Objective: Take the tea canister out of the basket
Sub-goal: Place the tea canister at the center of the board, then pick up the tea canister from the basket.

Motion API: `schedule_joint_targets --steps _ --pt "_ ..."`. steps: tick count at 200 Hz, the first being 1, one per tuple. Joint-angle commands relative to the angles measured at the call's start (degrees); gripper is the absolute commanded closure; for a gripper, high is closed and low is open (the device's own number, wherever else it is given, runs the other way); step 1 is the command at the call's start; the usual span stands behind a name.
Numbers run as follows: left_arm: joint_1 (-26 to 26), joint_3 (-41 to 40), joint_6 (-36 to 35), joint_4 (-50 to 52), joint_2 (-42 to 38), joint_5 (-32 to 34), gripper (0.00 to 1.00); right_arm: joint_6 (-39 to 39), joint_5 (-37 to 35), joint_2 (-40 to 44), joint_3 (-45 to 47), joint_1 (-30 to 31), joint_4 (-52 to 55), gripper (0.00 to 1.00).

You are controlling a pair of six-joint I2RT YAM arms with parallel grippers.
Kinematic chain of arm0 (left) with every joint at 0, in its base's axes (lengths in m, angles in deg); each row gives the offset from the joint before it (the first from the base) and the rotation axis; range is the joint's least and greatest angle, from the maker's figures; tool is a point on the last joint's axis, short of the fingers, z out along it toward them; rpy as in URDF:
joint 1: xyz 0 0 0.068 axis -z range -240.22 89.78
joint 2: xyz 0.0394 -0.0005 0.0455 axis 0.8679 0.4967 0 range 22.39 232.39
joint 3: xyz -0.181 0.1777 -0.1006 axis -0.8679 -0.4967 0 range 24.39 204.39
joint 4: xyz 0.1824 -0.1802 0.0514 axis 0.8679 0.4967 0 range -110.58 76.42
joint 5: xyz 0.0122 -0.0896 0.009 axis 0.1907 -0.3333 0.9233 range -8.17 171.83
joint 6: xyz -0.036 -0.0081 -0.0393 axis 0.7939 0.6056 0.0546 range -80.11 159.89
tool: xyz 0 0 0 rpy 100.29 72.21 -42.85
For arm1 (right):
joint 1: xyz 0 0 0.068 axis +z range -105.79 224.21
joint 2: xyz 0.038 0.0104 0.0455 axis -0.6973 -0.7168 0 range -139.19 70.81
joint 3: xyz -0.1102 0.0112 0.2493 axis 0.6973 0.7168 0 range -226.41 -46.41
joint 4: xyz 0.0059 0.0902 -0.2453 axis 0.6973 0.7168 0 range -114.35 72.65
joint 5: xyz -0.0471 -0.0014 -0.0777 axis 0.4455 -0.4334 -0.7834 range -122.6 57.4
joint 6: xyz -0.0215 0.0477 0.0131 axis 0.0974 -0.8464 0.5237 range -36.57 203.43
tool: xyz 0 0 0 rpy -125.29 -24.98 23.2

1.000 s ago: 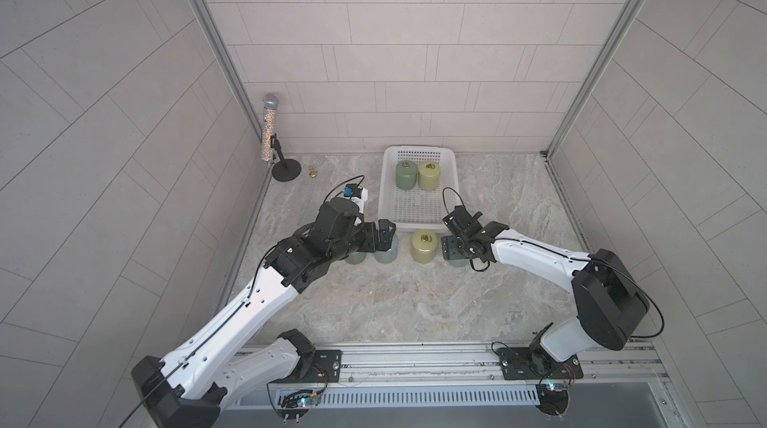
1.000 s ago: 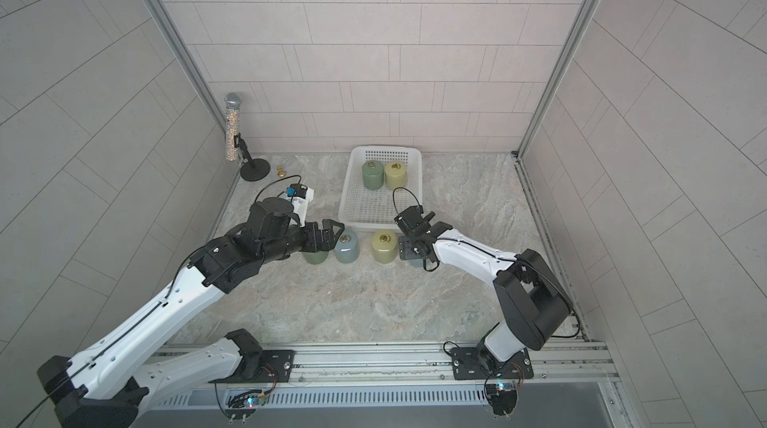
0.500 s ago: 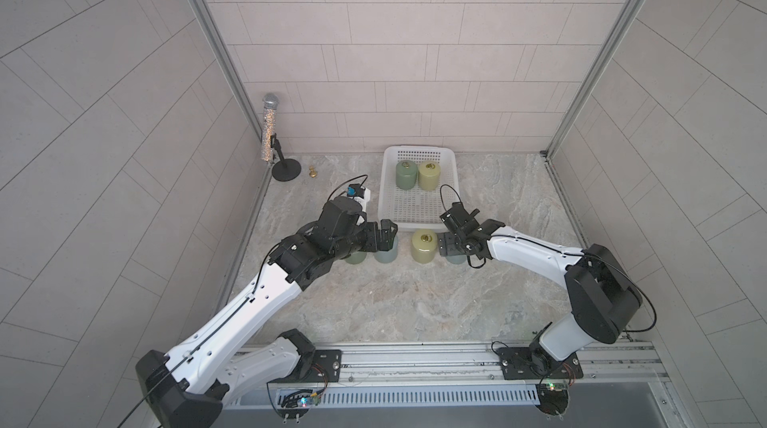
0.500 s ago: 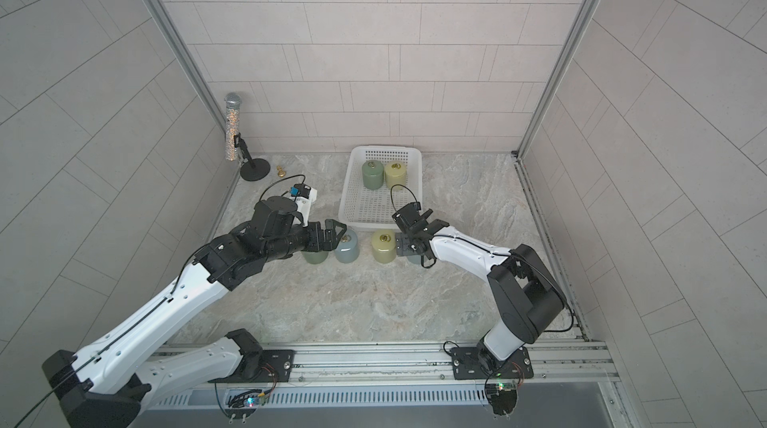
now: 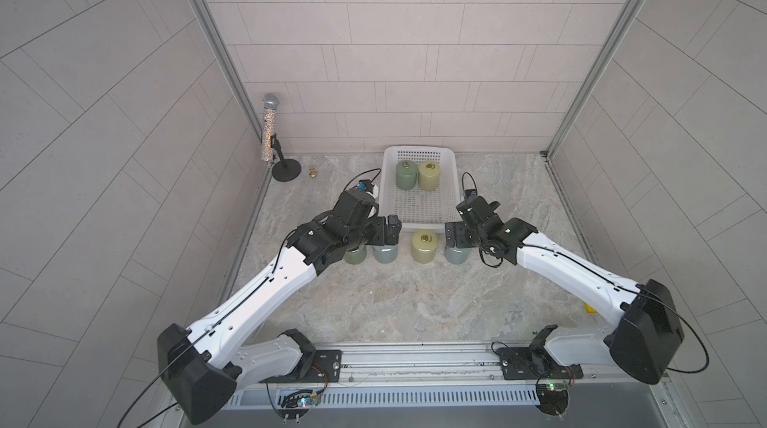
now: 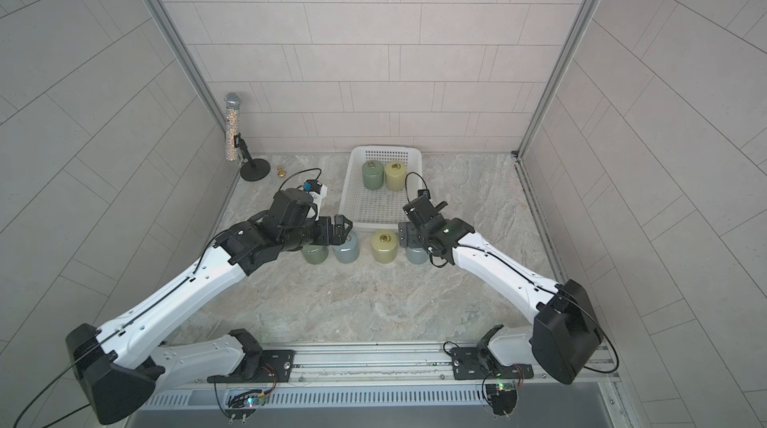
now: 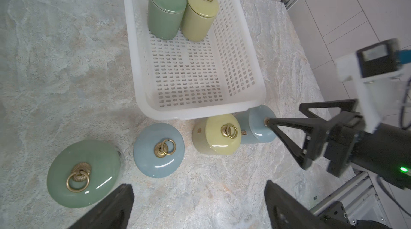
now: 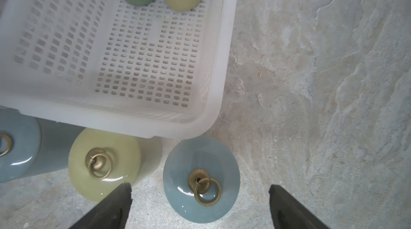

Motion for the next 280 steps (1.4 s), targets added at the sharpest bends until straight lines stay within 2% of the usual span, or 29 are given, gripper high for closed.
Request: schedule_joint_targets --steps 1,39,97,147,170,208,280 --pt "-0.41 4.06 -3.48 0.98 3.62 2.96 0.00 2.20 -0.31 2.86 -1.86 -0.03 3.87 0.00" --pt "-0.67 12.59 -8.75 2.33 14.67 4.08 0.00 3.54 0.05 5.50 -5.15 -1.07 5.83 0.00" --pt "-4.99 25.97 -17.89 2.81 32.02 -0.52 0.00 4.35 5.83 7.23 -7.27 -6.05 7.10 0.00" --pt "-7.50 41.72 -24.94 8.20 47.05 0.33 0.02 4.32 8.34 6.95 -9.65 -8.01 7.96 0.00" --pt "-9.15 48.75 -26.06 10.82 53.08 0.63 0.02 4.39 8.89 5.98 -10.87 -8.34 8.39 0.00" --pt "-9.85 55.82 -28.00 10.82 59.45 1.03 0.03 4.55 9.24 4.59 -11.60 -8.49 8.48 0.00" --pt "-10.34 61.46 -30.10 5.87 67.11 2.15 0.02 5.01 10.43 0.90 -14.22 -8.82 9.09 0.00"
